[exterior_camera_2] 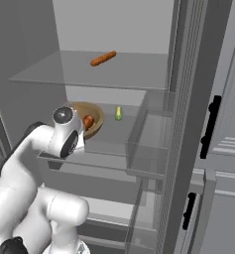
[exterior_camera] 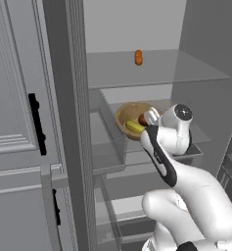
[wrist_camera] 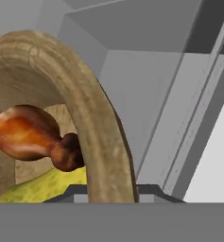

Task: Pick the chicken drumstick and cucumber from their plates and place them in the bowl. Then put the bowl in the fridge.

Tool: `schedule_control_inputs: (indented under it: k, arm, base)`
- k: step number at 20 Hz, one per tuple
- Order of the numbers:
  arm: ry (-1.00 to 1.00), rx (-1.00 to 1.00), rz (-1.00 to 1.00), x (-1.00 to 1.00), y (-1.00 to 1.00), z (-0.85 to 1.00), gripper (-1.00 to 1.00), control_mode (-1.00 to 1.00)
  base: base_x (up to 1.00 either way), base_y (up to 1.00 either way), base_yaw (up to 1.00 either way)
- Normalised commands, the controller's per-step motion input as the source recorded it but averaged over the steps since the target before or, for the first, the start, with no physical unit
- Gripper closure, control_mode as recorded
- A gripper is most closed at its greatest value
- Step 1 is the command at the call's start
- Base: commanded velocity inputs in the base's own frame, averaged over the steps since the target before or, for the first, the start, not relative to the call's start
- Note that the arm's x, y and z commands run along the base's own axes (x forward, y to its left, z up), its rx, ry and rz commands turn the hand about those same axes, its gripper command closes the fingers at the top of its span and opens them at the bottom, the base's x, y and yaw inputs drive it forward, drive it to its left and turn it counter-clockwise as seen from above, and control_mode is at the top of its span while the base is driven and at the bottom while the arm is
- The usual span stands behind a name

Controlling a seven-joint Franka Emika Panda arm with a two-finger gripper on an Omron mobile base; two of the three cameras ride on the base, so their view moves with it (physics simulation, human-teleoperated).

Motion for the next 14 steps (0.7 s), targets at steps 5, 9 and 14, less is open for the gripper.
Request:
schedule_control_inputs:
  k: [5,9,14]
  arm:
    - [0.09,0.0,0.07,0.71,0.04,-0.39,1.0,-1.0]
    - [0.01,0.0,0.07,0.59,0.02,-0.39,1.0,-1.0]
    - [0.0,0.0,0.05,0.52,0.07,-0.36,1.0,-1.0]
  base:
    - [0.0,0.0,0.0]
    - [0.0,0.0,0.0]
    - [0.0,0.0,0.0]
